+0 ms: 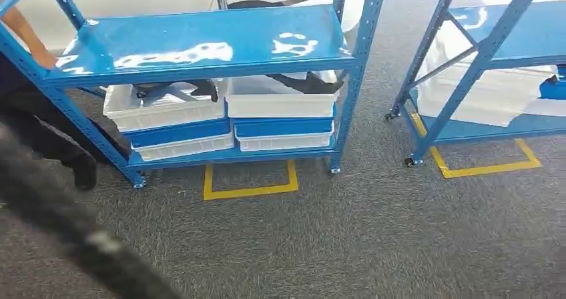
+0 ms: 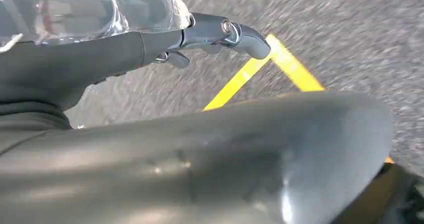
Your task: Take the parts from the cabinet and place them on the table.
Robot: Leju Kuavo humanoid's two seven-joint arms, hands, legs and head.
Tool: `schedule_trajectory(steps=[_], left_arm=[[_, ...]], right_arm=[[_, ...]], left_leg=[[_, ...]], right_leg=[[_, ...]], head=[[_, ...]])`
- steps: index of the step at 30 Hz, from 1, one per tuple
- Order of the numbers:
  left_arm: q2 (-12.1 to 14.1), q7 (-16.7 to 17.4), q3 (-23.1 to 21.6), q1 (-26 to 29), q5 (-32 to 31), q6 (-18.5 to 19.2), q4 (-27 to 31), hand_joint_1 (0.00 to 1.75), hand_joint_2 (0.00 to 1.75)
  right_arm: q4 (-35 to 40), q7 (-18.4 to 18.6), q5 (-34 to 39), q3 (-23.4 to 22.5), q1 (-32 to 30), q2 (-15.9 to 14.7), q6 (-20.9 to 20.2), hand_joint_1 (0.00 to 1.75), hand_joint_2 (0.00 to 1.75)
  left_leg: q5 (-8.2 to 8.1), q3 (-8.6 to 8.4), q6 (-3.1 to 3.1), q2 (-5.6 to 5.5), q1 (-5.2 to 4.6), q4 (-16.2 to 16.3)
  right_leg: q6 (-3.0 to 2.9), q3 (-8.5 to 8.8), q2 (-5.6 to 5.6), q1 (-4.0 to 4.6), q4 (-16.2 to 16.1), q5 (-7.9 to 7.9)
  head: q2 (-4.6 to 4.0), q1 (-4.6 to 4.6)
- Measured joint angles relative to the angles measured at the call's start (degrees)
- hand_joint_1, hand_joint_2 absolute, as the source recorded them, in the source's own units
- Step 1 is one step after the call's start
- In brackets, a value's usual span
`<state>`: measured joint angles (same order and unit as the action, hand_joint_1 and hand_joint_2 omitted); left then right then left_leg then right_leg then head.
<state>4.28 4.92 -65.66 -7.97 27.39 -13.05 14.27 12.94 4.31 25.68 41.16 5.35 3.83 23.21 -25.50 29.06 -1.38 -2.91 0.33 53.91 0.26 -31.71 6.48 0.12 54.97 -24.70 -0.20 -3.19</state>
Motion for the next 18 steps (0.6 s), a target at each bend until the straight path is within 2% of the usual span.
schedule_trajectory(steps=[2, 3, 4, 5, 6, 7, 8, 9, 10, 12, 13, 14, 15, 16, 17, 18], left_arm=[[-0.2, 0.7, -0.1, -0.4, -0.9, -0.1, 0.0, 0.0, 0.0], [-0.5, 0.9, -0.1, -0.7, -1.2, -0.1, 0.0, 0.0, 0.0], [-0.5, 1.0, -0.1, -1.0, -1.2, -0.2, 0.0, 0.0, 0.0], [-0.5, 1.0, -0.1, -1.2, -1.2, -0.2, 0.0, 0.0, 0.0], [-0.5, 1.0, -0.1, -1.1, -1.1, -0.3, 0.0, 0.0, 0.0], [-0.5, 0.9, -0.1, -1.1, -0.7, -0.3, 0.0, 0.0, 0.0], [-0.5, 0.8, -0.1, -0.9, -0.4, -0.3, 0.0, 0.0, 0.0], [-0.5, 0.8, -0.1, -0.7, -0.2, -0.4, 0.0, 0.0, 0.0], [-0.6, 0.6, -0.1, -0.6, -0.2, -0.4, 0.0, 0.0, 0.0], [-0.6, 0.5, -0.1, -0.7, -0.1, -0.3, 0.0, 0.0, 0.0], [-0.6, 0.5, -0.1, -0.7, -0.1, -0.3, 0.0, 0.0, 0.0], [-0.6, 0.5, -0.1, -0.8, -0.1, -0.3, 0.0, 0.0, 0.0], [-0.6, 0.5, -0.1, -0.7, -0.1, -0.4, 0.0, 0.0, 0.0], [-0.4, 0.5, -0.1, -0.8, -0.1, -0.4, 0.0, 0.0, 0.0], [-0.5, 0.5, -0.1, -0.7, -0.1, -0.5, 0.0, 0.0, 0.0], [-0.5, 0.5, -0.1, -0.6, -0.1, -0.5, 0.0, 0.0, 0.0]], right_arm=[[0.0, 0.3, 0.7, 0.0, -0.3, 0.0, -0.1, 0.0, 0.0], [0.0, 0.6, 0.7, 0.0, -0.3, -0.2, -0.3, 0.0, 0.0], [0.0, 0.9, 0.8, 0.0, -0.3, -0.3, -0.4, 0.0, 0.0], [0.0, 1.3, 0.8, 0.0, -0.3, -0.3, -0.6, 0.0, 0.0], [0.0, 1.6, 0.8, 0.0, -0.1, -0.3, -0.6, 0.0, 0.0], [0.0, 1.7, 0.8, 0.0, 0.0, -0.3, -0.6, 0.0, 0.0], [0.0, 1.8, 0.8, 0.0, 0.0, -0.3, -0.6, 0.0, 0.0], [0.0, 1.8, 0.8, 0.0, -0.1, -0.3, -0.6, 0.0, 0.0], [0.0, 1.9, 0.8, 0.0, -0.2, -0.3, -0.6, 0.0, 0.0], [0.0, 1.6, 0.8, 0.0, -0.1, -0.4, -0.5, 0.0, 0.0], [0.0, 1.4, 0.8, 0.0, -0.1, -0.3, -0.5, 0.0, 0.0], [0.0, 1.1, 0.8, 0.0, 0.1, -0.3, -0.5, 0.0, 0.0], [0.0, 0.9, 0.8, 0.0, 0.1, -0.3, -0.5, 0.0, 0.0], [0.0, 0.8, 0.8, 0.0, 0.1, -0.3, -0.4, 0.0, 0.0], [0.0, 0.8, 0.8, 0.0, 0.0, -0.3, -0.4, 0.0, 0.0], [0.0, 0.7, 0.8, 0.0, 0.0, -0.3, -0.4, 0.0, 0.0]], left_leg=[[0.14, 0.16, -0.33, 0.46, -0.16, 0.0], [0.69, 0.12, -0.95, 0.9, 0.39, -0.6], [0.84, 0.1, -1.18, 1.01, 0.34, -0.6], [0.88, 0.24, -1.57, 1.18, 0.44, -0.6], [0.89, 0.31, -1.64, 1.62, 0.43, -0.6], [0.88, 0.39, -1.65, 2.09, 0.43, -0.6], [0.88, 0.47, -1.64, 2.59, 0.43, -0.6], [0.89, 0.5, -1.61, 2.9, 0.45, -0.6], [0.86, 0.5, -1.54, 3.16, 0.51, -0.6], [0.73, 0.32, -1.08, 3.43, 0.69, -0.5], [0.56, 0.22, -0.58, 3.55, 0.54, -0.3], [0.3, 0.38, -0.07, 3.63, 0.06, 0.0], [0.37, 0.4, 0.15, 3.64, 0.06, 0.0], [-0.12, 0.48, -0.77, 3.59, -0.07, 0.1], [0.3, 0.48, -2.47, 3.66, -0.03, 0.1], [0.46, 0.49, -2.77, 3.63, -0.09, 0.0]], right_leg=[[0.64, -0.12, 0.58, -0.35, -0.2, 0.26], [0.95, -0.25, 0.23, -0.16, 0.1, -0.03], [1.2, -0.85, -2.48, -0.09, 1.5, -1.15], [1.35, -2.28, -4.34, -0.13, 4.8, -3.51], [1.63, -4.57, -5.36, -0.3, 9.8, -6.31], [1.94, -6.97, -5.72, -0.51, 15.1, -8.58], [2.2, -8.52, -5.79, -0.72, 18.6, -9.61], [2.37, -8.69, -5.87, -0.93, 19.1, -9.2], [2.52, -7.46, -5.93, -1.12, 16.9, -7.66], [2.76, -1.62, -6.29, -1.41, 6.4, -2.81], [2.94, 1.4, -6.99, -1.61, 1.0, -1.53], [2.59, 1.64, -6.77, -1.13, 0.2, -2.07], [2.06, 1.47, -6.53, -1.55, 0.1, -1.83], [2.31, 1.42, -6.62, -1.64, 0.0, -1.76], [2.28, 1.46, -6.56, -1.51, 0.0, -1.74], [2.2, 1.43, -6.55, -1.35, 0.0, -1.71]], head=[[0.0, 0.0], [0.0, -0.02], [0.0, 0.08], [0.0, 0.35], [0.0, 0.42], [0.0, 0.42], [0.0, 0.44], [0.0, 0.44], [0.0, 0.46], [0.0, 0.46], [0.0, 0.46], [0.0, 0.46], [0.0, 0.26], [0.0, 0.22], [0.0, 0.2], [0.0, 0.2]])
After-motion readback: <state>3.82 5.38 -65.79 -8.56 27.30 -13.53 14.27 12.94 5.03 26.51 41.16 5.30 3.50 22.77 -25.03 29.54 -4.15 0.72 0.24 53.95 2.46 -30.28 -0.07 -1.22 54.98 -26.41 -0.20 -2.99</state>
